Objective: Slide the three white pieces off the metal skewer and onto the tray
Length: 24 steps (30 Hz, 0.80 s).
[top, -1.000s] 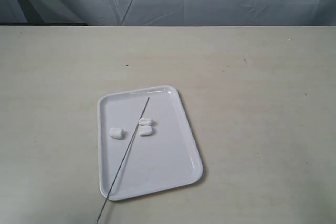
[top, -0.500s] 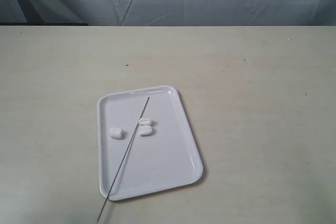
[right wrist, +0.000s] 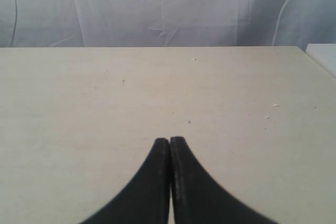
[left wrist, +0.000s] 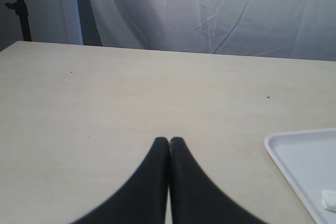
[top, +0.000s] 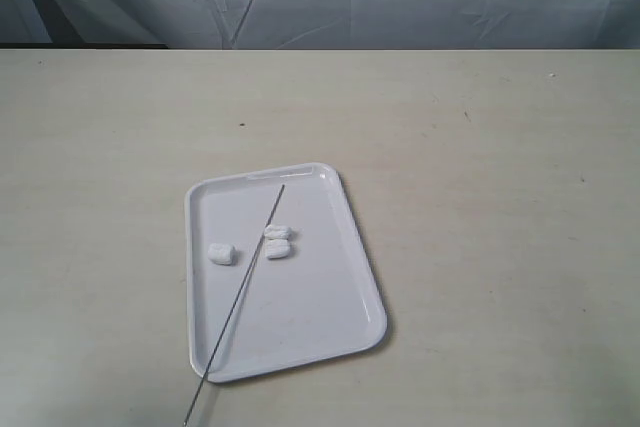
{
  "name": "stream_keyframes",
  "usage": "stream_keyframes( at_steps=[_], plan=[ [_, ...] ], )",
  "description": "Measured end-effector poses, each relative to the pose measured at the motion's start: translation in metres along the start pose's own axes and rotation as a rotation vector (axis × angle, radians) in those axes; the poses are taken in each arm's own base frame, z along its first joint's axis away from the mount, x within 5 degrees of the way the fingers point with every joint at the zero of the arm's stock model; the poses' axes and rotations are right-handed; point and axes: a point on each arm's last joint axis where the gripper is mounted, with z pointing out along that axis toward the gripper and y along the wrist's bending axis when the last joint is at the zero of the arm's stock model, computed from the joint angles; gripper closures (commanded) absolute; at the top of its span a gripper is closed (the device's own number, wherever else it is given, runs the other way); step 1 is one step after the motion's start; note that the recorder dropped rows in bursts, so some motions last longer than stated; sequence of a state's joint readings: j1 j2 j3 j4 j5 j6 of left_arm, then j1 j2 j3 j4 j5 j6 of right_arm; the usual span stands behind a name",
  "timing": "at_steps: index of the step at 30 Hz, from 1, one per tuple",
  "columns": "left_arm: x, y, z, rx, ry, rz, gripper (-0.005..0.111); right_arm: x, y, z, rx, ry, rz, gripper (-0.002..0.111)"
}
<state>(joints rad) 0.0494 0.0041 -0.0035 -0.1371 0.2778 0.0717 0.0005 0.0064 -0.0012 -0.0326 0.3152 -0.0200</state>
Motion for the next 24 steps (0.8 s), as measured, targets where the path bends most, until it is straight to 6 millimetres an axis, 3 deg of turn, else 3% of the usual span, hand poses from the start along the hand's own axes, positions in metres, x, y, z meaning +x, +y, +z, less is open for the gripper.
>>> stream_keyframes(
  at_steps=[24],
  plan=[
    [0.0, 0.0, 0.0, 0.0, 0.0, 0.0, 0.107, 0.0, 0.0004, 0.0, -0.004, 0.0, 0.015, 0.109]
  ],
)
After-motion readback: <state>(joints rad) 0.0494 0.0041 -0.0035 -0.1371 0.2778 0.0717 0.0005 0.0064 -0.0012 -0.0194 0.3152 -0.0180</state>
